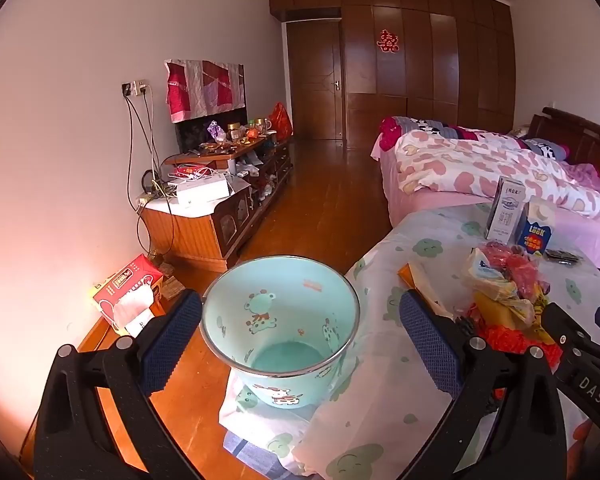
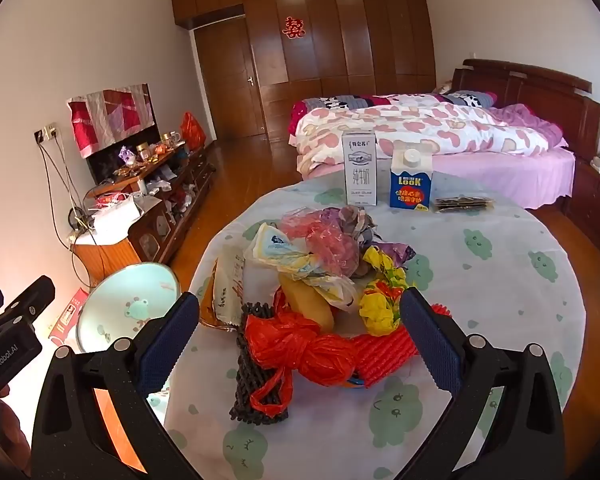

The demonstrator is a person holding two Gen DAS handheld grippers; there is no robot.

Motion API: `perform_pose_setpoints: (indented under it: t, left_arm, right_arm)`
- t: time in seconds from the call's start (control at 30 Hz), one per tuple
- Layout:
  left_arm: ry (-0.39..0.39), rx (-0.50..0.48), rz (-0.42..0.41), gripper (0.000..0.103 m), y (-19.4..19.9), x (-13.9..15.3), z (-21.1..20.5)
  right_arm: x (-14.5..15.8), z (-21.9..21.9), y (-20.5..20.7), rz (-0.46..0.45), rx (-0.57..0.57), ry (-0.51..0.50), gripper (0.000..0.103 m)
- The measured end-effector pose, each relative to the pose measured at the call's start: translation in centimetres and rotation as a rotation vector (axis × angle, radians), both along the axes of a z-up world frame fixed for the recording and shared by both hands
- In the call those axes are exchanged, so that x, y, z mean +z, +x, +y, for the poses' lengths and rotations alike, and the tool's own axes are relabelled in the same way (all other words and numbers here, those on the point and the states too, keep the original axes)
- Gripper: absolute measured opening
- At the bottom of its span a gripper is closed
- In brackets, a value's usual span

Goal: Collect trash

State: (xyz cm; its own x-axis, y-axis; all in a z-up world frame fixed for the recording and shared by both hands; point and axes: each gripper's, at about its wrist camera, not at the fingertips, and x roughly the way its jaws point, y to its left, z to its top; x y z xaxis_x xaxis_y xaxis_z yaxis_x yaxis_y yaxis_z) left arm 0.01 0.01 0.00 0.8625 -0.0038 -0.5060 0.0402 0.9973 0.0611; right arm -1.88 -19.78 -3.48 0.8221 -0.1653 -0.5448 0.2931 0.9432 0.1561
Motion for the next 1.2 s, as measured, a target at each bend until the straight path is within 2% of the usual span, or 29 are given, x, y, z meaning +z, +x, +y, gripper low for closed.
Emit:
perform_pose_setpoints:
  t: [1.2]
  left_arm:
    - [-0.028, -0.025, 0.026, 0.097, -0.44, -0.24, -0.4]
  right_arm:
    - [0.94, -0.09, -0.67, -0.017, -0.014, -0.018, 0.098]
